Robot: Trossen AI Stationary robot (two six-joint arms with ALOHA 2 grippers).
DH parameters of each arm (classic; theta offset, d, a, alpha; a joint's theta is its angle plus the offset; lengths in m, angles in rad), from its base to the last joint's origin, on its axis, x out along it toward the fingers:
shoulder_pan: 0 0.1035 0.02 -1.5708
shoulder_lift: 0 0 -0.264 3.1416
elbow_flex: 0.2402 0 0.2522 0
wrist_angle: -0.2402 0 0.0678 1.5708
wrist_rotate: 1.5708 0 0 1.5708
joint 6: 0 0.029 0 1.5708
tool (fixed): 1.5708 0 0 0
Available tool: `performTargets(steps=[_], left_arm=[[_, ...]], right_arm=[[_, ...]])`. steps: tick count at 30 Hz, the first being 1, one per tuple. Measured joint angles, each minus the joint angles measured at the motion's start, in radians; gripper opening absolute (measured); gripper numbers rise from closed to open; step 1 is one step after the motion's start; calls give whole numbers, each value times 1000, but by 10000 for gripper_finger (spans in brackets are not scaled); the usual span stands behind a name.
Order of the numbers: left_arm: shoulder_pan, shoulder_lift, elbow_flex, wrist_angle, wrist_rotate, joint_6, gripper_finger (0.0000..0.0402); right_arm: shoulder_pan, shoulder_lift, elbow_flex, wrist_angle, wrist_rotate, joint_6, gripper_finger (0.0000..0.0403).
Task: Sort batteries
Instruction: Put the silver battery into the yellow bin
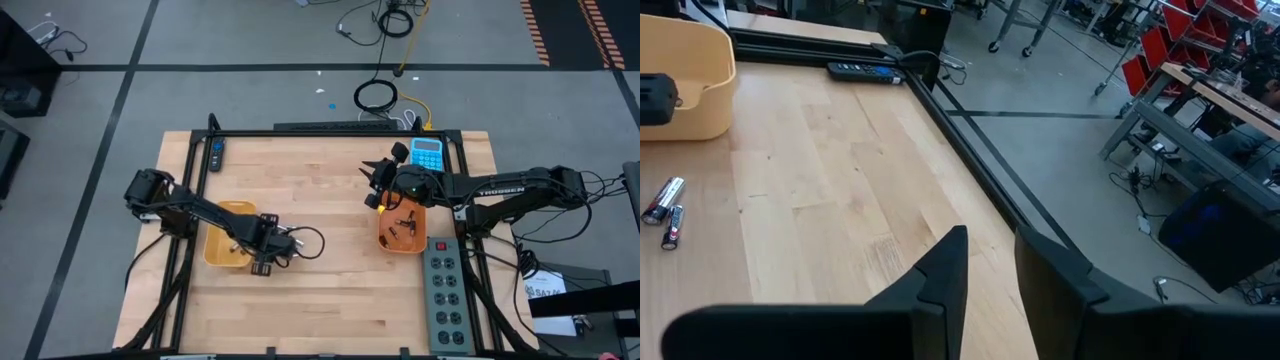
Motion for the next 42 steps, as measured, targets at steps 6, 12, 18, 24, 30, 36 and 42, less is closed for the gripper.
performTargets(steps=[6, 12, 18, 24, 30, 36, 42], left_arm=[[-2, -6, -31, 46, 13, 1, 27], [-15, -4, -31, 58, 13, -22, 20], [-24, 4, 42, -34, 32, -52, 20], [-24, 3, 135, -171, 32, -53, 19], [-24, 3, 296, -475, -44, -96, 18], [-8, 0, 334, -772, -25, -266, 18], [-24, 0, 201, -832, 1, -374, 39]], right_arm=[[0, 0, 0, 0, 0, 0, 80], [0, 0, 0, 0, 0, 0, 80], [0, 0, 0, 0, 0, 0, 80], [0, 0, 0, 0, 0, 0, 80], [0, 0, 0, 0, 0, 0, 80], [0, 0, 0, -12, 0, 0, 80], [0, 0, 0, -51, 0, 16, 80]])
